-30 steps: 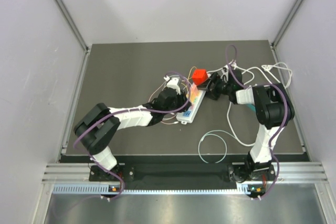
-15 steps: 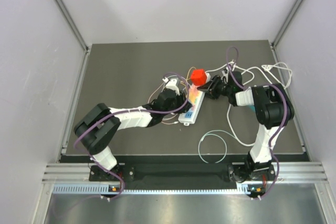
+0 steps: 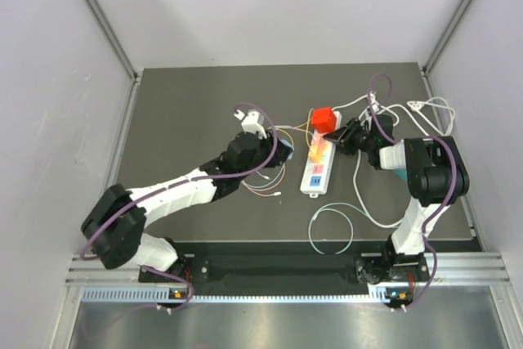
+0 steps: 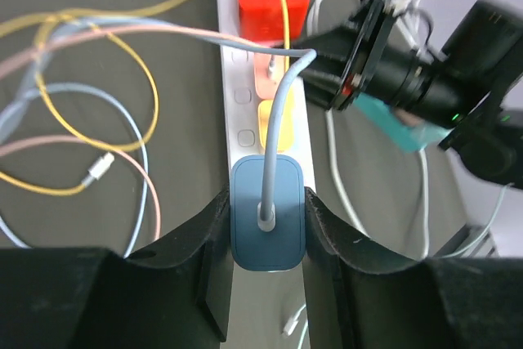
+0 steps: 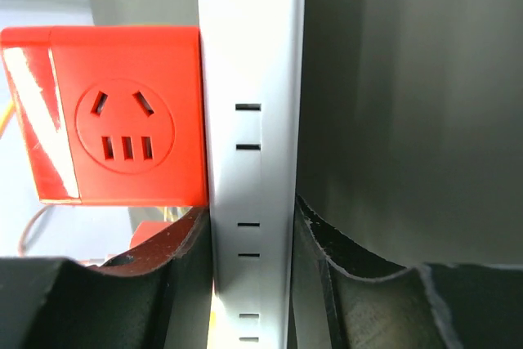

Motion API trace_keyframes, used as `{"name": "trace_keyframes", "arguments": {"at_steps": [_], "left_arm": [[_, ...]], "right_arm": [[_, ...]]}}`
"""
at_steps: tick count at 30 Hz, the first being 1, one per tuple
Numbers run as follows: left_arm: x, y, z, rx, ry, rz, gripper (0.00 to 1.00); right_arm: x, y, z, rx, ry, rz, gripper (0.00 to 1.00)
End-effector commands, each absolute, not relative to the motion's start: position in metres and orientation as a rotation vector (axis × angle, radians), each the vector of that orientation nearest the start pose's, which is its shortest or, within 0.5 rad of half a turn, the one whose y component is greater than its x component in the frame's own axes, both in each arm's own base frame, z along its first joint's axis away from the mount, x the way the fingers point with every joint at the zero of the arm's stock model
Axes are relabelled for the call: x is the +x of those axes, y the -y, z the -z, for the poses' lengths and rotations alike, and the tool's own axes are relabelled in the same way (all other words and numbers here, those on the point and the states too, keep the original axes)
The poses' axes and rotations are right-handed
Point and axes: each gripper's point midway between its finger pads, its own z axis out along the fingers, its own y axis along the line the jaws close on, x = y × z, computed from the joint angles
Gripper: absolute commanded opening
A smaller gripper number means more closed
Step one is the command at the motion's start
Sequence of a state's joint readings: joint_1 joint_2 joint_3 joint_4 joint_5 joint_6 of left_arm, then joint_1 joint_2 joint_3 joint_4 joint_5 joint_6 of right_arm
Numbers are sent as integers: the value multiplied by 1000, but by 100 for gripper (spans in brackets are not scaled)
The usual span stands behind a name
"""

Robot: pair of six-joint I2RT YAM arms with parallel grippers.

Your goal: Pull the plug off the socket

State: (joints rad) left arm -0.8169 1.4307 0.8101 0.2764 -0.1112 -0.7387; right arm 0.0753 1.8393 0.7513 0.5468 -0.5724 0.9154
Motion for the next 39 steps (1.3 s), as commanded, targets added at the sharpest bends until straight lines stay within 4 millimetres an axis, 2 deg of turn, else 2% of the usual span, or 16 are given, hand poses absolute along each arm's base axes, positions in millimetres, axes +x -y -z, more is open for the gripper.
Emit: {"name": "trace_keyframes", "arguments": {"at_steps": [1,7,10,11,12,14,15,17,18,19,20,25,26,29,33,39], "left_arm": [[309,315,-196,-74,-1991,874,0],[298,309,-238,79,-1919,921,0],[305,272,-282,98,-1885,798,0],[309,246,-295,55,-1885,717,0],[314,233,-331,52,-1822,688,0],[321,203,-372,4,-1756,628,0],[320,190,-408,-7,-1703,599,0],[322,181,-441,-22,-1657,579,0],[314,177,-481,-24,-1588,603,0],[316,181,-493,-17,-1574,618,0],[307,178,-531,-21,-1495,656,0],[296,169,-612,-36,-1319,700,0],[283,157,-641,-49,-1245,698,0],[266,135,-682,-95,-1125,681,0],[235,100,-724,-172,-957,670,0],[157,40,-783,-254,-651,696,0]], "right_arm": [[433,-139,-92,462,-2002,-1125,0],[434,-132,-106,450,-1965,-1139,0],[435,-127,-106,456,-1959,-1142,0],[435,-127,-106,456,-1961,-1145,0],[435,-128,-103,458,-1966,-1152,0],[435,-128,-102,462,-1971,-1153,0],[439,-115,-100,488,-1959,-1132,0],[439,-115,-99,489,-1963,-1132,0],[440,-114,-100,488,-1963,-1130,0],[439,-114,-99,487,-1966,-1128,0],[439,-114,-98,485,-1967,-1126,0],[439,-114,-97,486,-1973,-1124,0],[439,-115,-96,487,-1974,-1126,0],[438,-115,-98,483,-1971,-1131,0],[439,-116,-97,486,-1973,-1137,0],[439,-116,-91,495,-1982,-1138,0]]}}
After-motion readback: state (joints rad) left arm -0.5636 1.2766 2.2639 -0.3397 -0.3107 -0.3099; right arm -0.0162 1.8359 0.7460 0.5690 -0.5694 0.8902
